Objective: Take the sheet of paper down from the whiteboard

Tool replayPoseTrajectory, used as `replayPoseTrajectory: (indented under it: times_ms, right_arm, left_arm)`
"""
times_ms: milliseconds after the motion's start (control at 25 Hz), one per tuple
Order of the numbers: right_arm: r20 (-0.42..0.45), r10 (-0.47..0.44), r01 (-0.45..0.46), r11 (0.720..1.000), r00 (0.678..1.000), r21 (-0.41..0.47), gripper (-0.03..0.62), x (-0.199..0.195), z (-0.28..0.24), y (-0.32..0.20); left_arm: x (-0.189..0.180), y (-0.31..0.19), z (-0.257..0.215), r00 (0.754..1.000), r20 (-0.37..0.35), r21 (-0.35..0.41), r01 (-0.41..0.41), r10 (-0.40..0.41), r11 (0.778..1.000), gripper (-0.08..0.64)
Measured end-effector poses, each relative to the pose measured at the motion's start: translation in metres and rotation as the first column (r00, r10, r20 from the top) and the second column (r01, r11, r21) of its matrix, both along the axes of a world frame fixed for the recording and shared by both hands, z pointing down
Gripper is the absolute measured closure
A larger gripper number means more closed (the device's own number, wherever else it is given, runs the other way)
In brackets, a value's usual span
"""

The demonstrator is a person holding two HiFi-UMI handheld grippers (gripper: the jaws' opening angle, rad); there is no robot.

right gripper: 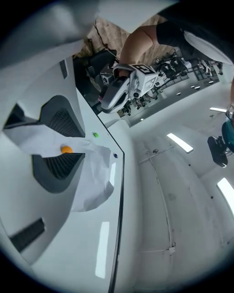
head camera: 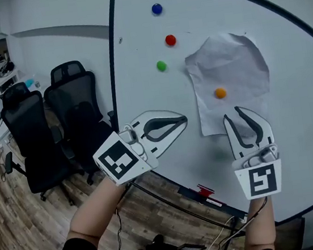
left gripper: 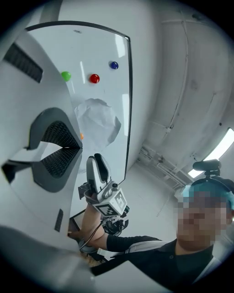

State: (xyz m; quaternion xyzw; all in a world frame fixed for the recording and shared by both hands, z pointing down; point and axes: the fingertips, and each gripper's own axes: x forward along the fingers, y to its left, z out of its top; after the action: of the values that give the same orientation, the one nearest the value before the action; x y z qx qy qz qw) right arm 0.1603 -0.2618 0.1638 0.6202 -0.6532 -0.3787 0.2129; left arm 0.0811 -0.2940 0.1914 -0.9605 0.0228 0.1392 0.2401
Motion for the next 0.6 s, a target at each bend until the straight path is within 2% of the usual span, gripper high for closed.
replayPoseTrajectory:
  times_ms: [160,320,600]
  right_arm:
    - [-0.127,0.089,-0.091,0.996,0.988,-0.01,0.479,0.009,-0.013,-0.022]
    - [-0.176,0.174,-0.182,0.983,0.969,-0.025,0.479,0.021,-0.016,-0.04]
    - [-0.26,0.28,-0.304,0.951,0.924,-0.055,0.456,0.026,-0.003,-0.065]
  left_arm:
    - [0.012,-0.02,-0.035,0.998,-0.046,0.053,0.055,-0.053,0.997,0.548]
    - [0.015,-0.037,-0.057,0.992,-0.087,0.084,0.093,-0.086,0.992,0.545]
    - [0.019,-0.072,-0.074,0.991,-0.078,0.127,0.117,-0.108,0.985,0.497]
